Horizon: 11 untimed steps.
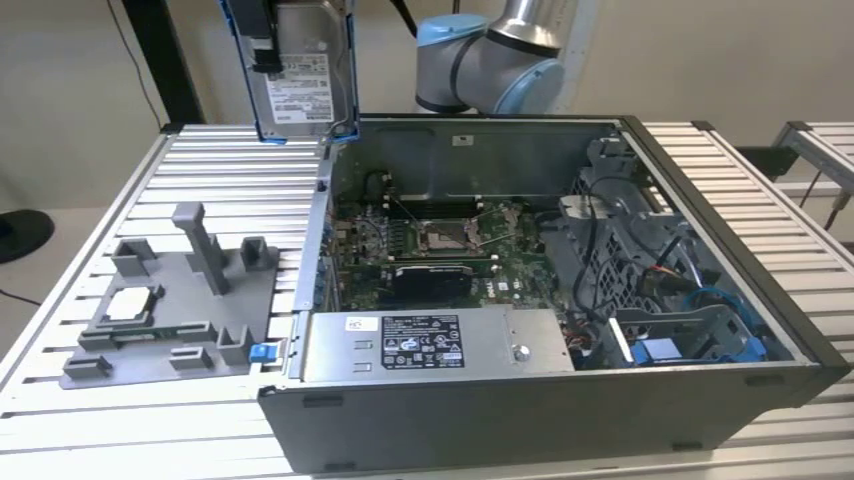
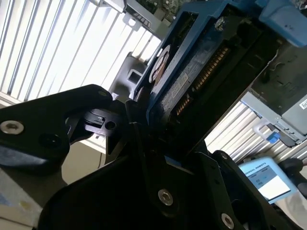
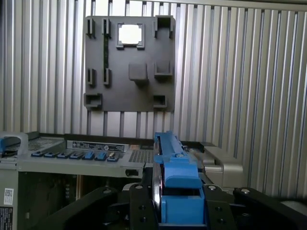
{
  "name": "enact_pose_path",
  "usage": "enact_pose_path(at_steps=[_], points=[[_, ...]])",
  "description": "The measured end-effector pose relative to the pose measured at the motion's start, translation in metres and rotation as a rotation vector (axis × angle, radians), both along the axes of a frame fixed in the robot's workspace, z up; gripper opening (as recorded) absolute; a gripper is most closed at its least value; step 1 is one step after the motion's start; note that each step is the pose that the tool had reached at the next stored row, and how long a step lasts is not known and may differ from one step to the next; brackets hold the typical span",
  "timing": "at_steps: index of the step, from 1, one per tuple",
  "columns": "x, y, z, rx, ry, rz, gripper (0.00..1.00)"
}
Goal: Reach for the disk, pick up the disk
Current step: 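Pick up the disk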
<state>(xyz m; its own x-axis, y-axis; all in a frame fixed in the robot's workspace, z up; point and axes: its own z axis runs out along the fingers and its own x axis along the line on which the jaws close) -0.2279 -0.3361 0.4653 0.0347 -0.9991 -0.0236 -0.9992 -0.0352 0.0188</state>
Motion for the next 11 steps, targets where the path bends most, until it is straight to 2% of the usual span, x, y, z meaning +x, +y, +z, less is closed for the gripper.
enact_pose_path(at_steps=[11], points=[[0.03,0.0,0.0,0.0001,0.0003,0.0,0.0]])
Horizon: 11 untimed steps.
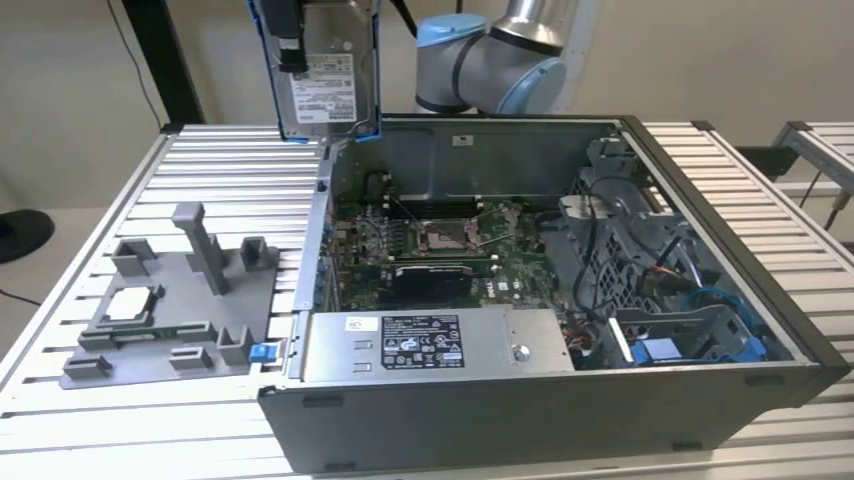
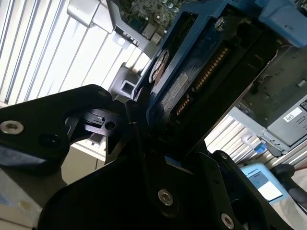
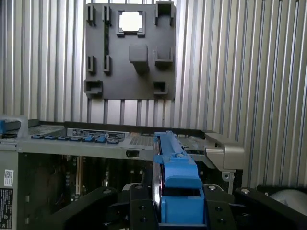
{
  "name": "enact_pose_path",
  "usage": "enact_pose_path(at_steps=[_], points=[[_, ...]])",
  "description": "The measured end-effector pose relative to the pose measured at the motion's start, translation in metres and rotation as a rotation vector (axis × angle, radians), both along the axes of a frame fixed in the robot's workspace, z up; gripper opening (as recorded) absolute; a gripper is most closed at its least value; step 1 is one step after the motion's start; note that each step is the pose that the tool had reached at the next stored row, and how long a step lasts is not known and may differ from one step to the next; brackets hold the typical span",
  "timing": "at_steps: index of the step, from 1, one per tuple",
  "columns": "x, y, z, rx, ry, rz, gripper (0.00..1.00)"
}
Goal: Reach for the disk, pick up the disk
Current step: 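Pick up the disk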
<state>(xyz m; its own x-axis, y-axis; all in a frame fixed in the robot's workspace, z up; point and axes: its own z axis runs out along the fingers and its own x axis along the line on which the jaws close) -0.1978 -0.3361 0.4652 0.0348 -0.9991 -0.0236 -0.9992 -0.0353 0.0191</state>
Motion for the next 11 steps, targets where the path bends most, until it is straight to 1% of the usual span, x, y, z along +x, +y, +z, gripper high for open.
enact_pose_path(at_steps=[11], points=[[0.032,0.0,0.0,-0.0001,0.0007,0.0,0.0]])
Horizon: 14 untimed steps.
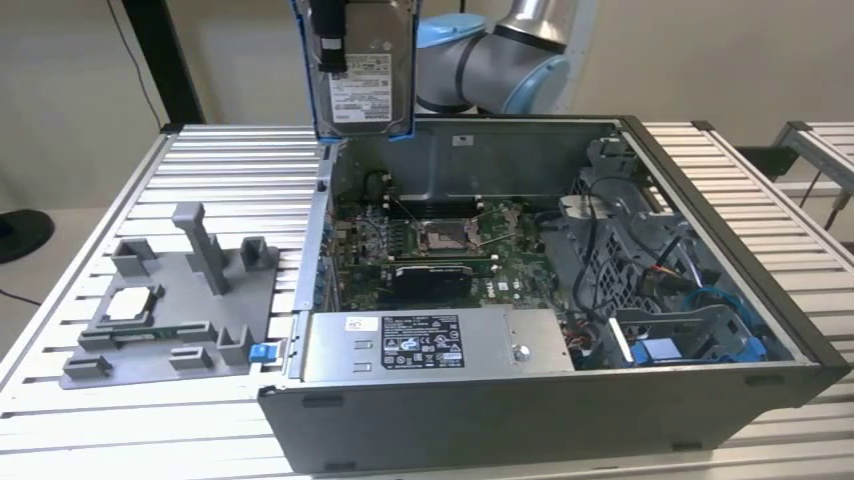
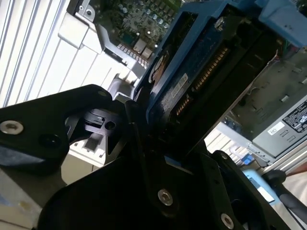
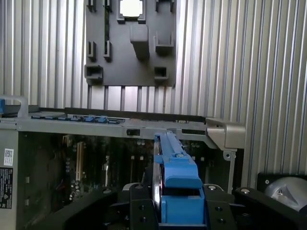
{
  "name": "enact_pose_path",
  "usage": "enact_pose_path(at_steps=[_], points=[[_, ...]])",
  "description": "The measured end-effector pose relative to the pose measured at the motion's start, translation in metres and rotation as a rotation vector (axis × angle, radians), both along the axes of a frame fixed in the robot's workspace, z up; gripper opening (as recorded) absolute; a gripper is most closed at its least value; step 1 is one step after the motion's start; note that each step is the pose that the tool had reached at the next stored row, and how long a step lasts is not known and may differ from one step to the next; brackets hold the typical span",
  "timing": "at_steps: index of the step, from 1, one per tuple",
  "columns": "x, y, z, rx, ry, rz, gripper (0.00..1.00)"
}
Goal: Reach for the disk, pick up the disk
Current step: 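Pick up the disk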
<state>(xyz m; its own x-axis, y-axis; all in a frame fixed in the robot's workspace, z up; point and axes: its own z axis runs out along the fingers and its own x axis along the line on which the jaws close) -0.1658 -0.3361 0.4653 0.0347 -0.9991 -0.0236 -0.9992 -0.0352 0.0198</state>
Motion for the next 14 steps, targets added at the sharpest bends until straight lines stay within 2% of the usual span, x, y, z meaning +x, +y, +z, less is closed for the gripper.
enact_pose_path(at_steps=[6,14], points=[[0.015,0.0,0.0,0.0,0.0003,0.0,0.0],[0.029,0.0,0.0,0.0,0.0004,0.0,0.0]])
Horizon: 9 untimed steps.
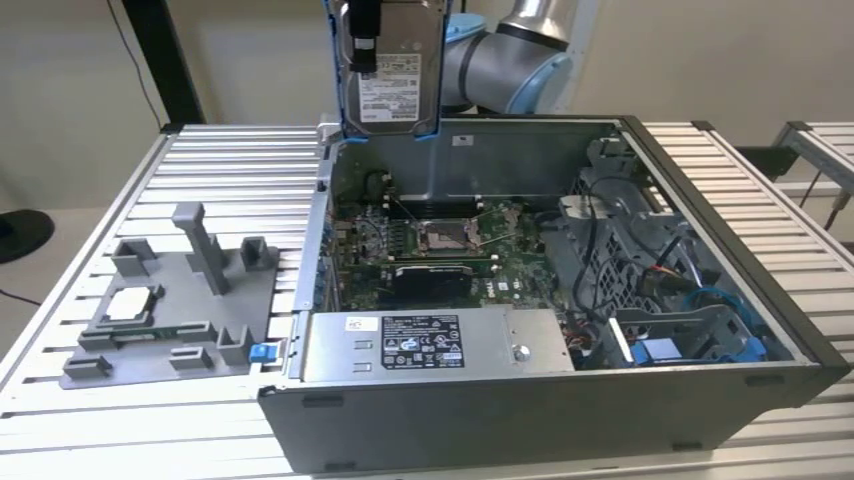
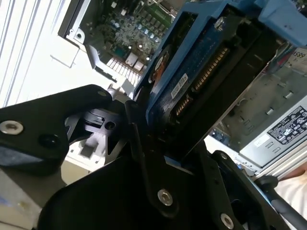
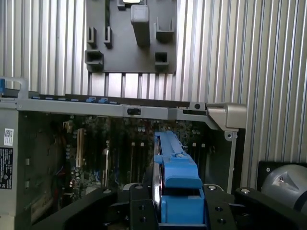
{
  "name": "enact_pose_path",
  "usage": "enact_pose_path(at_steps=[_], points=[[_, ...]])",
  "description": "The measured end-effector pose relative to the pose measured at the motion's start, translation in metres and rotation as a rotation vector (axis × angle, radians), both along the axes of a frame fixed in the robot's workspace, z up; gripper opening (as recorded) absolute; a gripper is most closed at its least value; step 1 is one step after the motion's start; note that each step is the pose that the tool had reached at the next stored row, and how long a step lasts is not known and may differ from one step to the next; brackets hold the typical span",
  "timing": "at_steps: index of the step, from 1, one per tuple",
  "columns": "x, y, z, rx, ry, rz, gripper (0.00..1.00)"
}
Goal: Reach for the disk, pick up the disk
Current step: 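Pick up the disk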
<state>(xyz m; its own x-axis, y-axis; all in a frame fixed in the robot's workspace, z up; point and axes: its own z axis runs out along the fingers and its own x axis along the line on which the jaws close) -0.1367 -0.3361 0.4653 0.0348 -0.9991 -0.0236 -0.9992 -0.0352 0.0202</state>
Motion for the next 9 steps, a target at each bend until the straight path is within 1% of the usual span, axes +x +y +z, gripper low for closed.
enact_pose_path(at_steps=[9], points=[[0.0078,0.0,0.0,0.0001,-0.0001,0.0,0.0]])
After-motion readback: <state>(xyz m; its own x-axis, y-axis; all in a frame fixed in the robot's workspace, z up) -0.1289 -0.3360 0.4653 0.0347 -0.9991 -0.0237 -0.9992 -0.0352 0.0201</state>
